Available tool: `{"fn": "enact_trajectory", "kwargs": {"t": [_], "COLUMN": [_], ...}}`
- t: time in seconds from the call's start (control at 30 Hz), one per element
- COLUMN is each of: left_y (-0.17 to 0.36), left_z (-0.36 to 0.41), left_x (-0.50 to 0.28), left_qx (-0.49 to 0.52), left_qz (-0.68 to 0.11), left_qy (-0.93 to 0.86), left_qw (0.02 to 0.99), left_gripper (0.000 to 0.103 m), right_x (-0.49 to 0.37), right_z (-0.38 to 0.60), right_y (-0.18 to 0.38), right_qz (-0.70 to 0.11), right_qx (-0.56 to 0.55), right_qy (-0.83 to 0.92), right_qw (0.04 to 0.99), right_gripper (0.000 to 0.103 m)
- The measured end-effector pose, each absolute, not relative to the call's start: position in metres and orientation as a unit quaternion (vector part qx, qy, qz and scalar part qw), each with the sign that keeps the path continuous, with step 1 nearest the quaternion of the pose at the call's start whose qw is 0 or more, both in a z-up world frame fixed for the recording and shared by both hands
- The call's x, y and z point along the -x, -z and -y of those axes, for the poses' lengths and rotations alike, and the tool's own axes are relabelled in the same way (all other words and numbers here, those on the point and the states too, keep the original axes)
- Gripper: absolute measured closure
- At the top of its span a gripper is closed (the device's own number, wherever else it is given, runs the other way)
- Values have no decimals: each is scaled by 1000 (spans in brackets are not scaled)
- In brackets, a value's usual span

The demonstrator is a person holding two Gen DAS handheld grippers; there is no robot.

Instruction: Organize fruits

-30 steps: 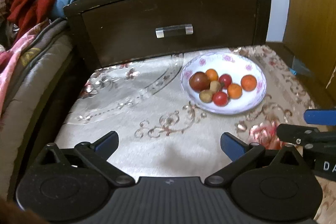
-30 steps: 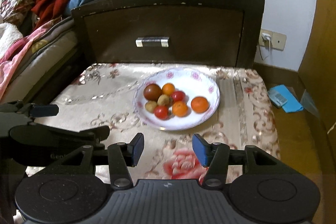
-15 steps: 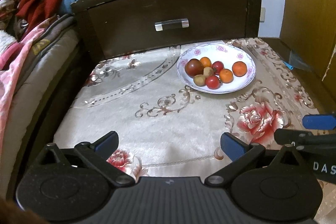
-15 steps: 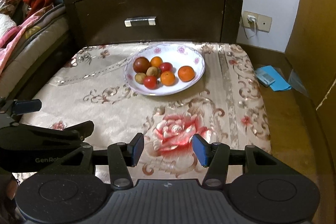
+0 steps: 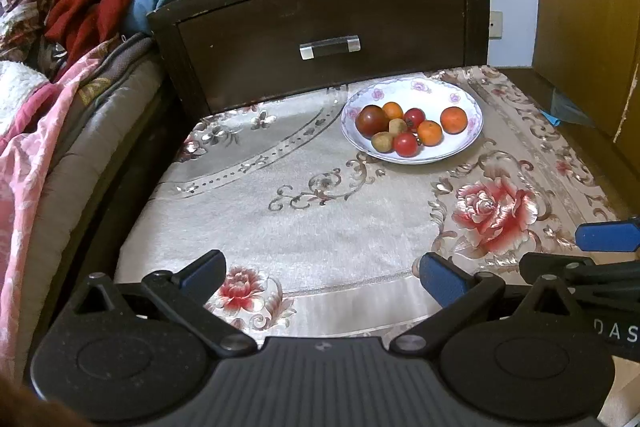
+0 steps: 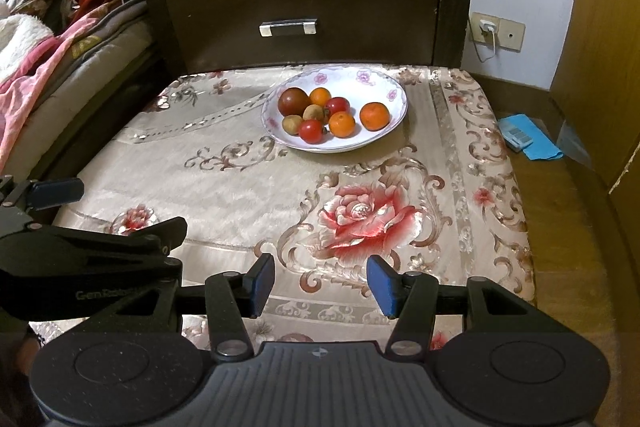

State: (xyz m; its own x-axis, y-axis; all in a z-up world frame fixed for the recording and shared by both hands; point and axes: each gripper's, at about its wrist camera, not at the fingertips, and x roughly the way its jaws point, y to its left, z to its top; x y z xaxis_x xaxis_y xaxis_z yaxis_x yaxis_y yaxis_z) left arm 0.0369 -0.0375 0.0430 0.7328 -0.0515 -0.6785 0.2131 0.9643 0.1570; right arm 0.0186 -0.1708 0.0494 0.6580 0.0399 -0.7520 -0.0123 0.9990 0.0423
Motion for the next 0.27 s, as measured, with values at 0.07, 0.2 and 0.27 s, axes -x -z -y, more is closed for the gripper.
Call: {"fn": "enact_trajectory", "kwargs": {"t": [0.07, 0.2, 0.27], "left_y": [-43, -44, -43], "left_z": [37, 36, 37], "left_x": [-35, -34, -33], "left_qx": [-113, -115, -117], "left_qz": [-356, -353, -353], "left_qy": [70, 70, 69], "left_qw": [925, 926, 926], "left_gripper": [0, 0, 0], "right_x": [-17, -14, -14], "right_z": [170, 170, 170], "right_y": [-50, -51, -51], "right_qz": [-412, -410, -411], "right_qx": [-18, -18, -18], "right_qy": [-14, -14, -15], "right_qw": [911, 912, 911], "right_gripper": [56, 56, 56]}}
